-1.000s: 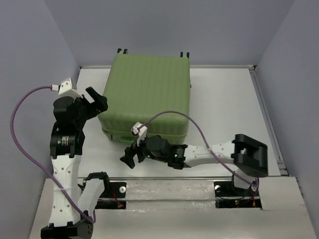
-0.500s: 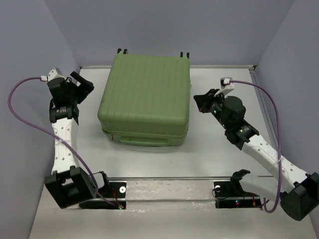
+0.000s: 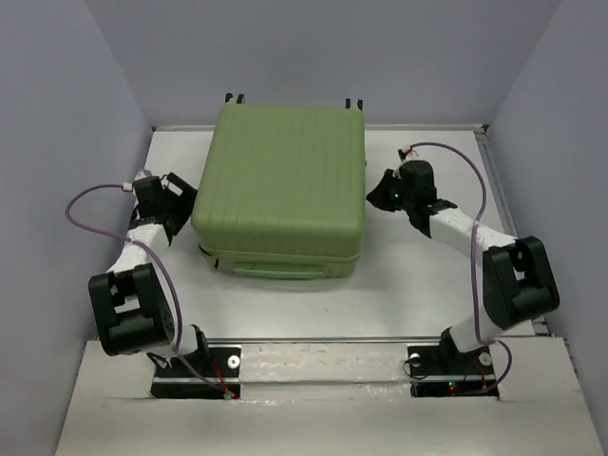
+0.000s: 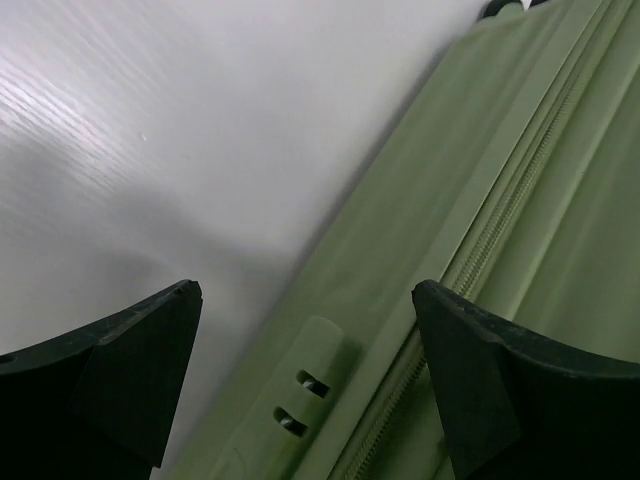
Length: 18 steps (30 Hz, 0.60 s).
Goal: Pack the luggage
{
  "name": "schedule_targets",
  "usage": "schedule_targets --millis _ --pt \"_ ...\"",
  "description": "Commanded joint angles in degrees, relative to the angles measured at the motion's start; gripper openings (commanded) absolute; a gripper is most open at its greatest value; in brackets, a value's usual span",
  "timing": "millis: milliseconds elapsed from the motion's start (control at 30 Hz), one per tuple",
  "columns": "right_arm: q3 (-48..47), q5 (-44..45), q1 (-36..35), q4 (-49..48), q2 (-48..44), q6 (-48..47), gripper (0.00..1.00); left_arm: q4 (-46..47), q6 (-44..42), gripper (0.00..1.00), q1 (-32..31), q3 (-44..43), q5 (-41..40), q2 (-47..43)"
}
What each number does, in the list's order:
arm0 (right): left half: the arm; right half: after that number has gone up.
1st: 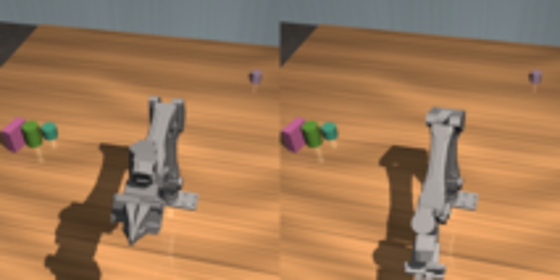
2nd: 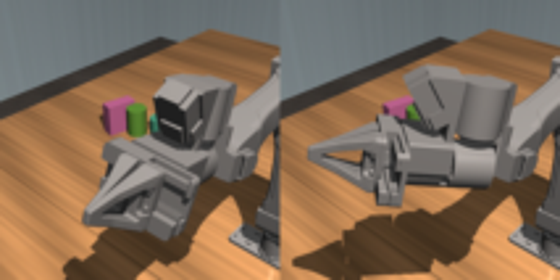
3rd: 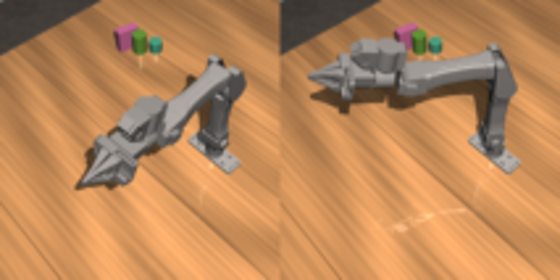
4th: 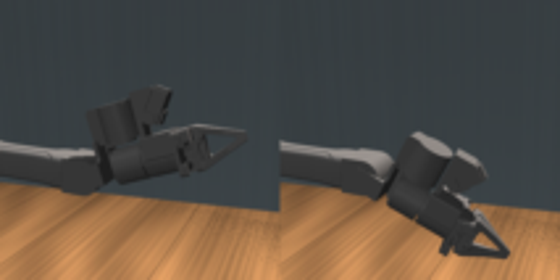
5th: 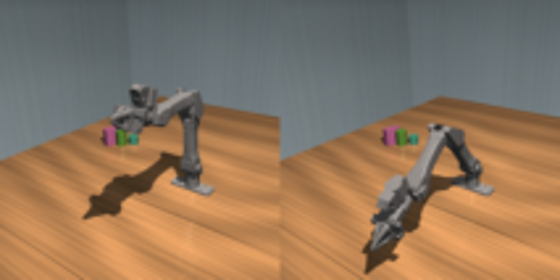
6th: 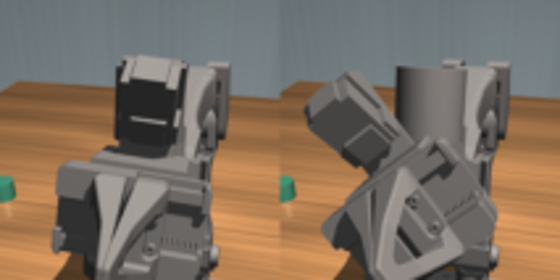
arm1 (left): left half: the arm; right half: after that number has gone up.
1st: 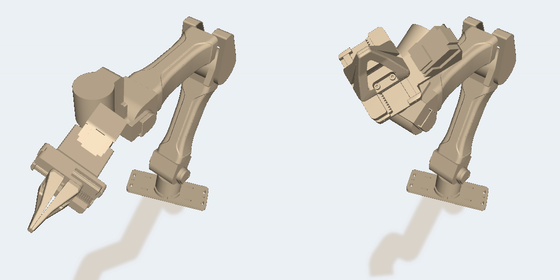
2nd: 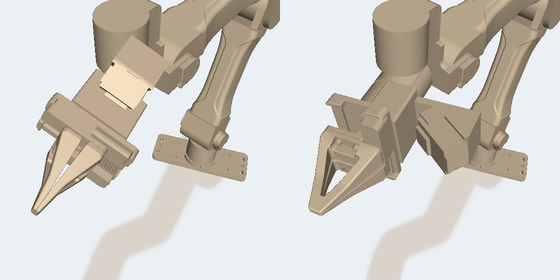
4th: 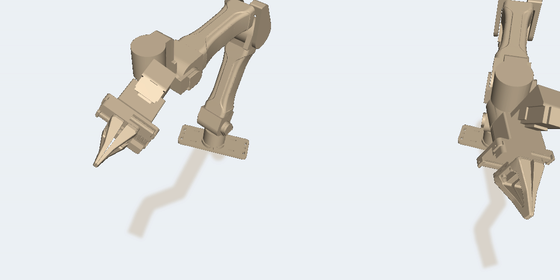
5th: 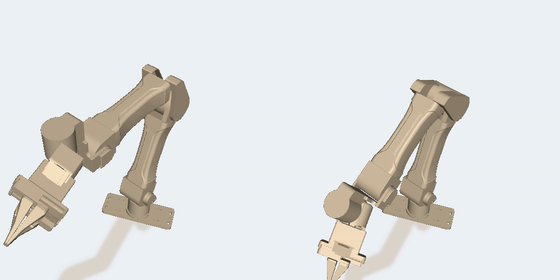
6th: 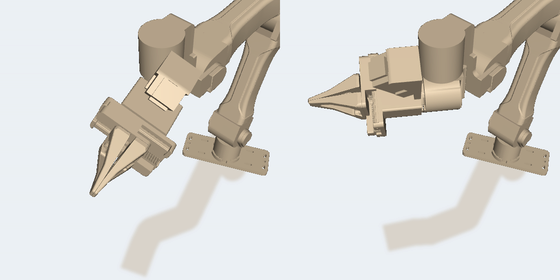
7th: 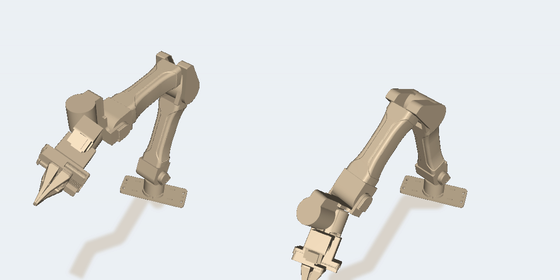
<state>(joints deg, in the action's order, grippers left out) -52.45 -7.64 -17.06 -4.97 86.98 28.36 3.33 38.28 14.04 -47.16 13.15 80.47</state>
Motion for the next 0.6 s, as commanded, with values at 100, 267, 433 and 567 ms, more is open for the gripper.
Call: schedule_targets --millis 100,267,433,567 --pt "-15.4 -19.9 -0.8 -7.4 11.8 0.3 0.07 6.5 3.2 0.99 -14.0 8.8 -3.6 -4.7" --pt "-30.9 -27.1 -0.8 -0.9 21.8 -3.2 0.07 7.5 7.6 0.99 -28.8 17.7 -8.8 -16.1" --pt "-45.8 -29.2 -0.8 10.0 29.0 -8.2 0.19 1.9 12.0 0.99 -40.6 23.3 -19.5 -29.1" --pt "-54.3 -27.7 0.9 13.6 31.8 -7.2 0.82 -2.4 14.5 0.99 -45.9 24.3 -25.1 -38.1"
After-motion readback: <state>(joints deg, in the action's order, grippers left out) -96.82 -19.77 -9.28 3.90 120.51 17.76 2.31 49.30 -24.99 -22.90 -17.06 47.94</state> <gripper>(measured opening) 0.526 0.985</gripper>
